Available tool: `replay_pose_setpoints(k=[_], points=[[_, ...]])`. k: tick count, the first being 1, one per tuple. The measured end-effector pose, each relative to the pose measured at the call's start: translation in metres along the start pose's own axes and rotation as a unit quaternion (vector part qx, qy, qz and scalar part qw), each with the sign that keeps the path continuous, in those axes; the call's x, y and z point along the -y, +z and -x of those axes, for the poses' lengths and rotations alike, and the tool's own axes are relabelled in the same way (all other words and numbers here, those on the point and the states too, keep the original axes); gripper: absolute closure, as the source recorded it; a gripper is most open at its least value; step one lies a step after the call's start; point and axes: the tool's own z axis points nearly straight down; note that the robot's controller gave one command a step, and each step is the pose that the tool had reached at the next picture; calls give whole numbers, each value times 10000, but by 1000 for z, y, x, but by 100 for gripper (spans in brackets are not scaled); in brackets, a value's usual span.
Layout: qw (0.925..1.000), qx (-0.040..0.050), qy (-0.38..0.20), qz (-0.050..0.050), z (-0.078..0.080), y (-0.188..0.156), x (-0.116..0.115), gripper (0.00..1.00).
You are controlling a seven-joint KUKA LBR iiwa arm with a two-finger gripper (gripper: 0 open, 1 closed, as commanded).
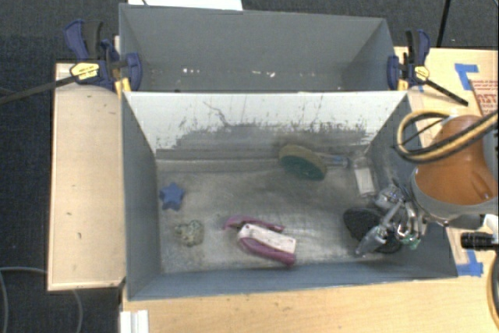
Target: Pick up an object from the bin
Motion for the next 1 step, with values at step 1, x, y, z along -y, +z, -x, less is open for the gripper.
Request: replay_pose_setpoints(k=[1], points=[[10000,18,-8,11,1,-2,-1,100]])
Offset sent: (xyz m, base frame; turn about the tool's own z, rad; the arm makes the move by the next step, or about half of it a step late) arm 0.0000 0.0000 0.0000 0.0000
